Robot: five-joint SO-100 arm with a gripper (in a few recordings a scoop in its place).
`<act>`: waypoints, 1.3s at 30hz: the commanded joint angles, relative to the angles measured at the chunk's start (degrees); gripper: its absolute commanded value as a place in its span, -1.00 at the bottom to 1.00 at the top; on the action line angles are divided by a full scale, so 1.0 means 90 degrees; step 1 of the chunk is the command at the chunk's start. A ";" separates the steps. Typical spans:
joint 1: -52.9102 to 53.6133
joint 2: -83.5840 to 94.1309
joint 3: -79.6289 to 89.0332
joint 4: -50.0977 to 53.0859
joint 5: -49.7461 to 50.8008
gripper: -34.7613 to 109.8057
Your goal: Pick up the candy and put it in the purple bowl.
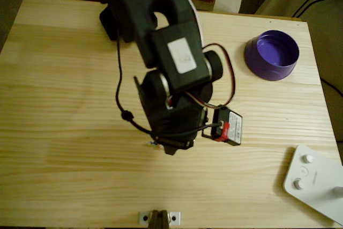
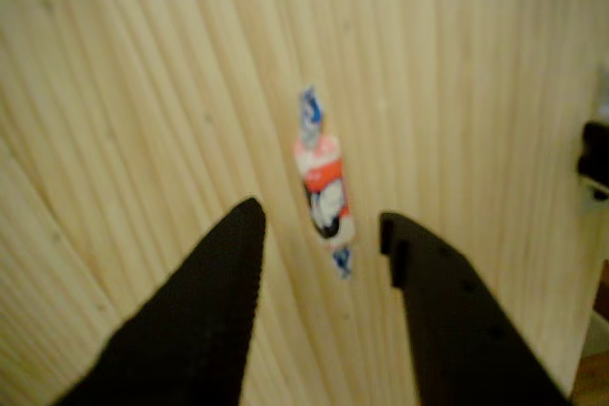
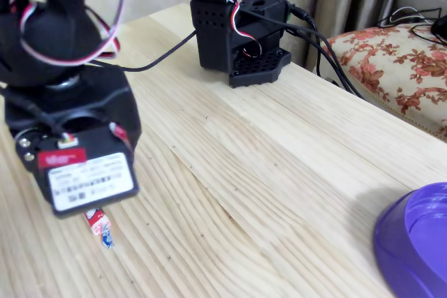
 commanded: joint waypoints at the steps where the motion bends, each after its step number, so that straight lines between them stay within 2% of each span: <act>1: -0.0068 0.0166 -0.0361 0.0078 -0.0127 -0.13; 15: 0.0293 -0.0605 -0.1045 -0.0156 -0.0713 -0.13; 39: -0.0010 -0.0879 -0.0820 -0.0010 -0.0605 -0.15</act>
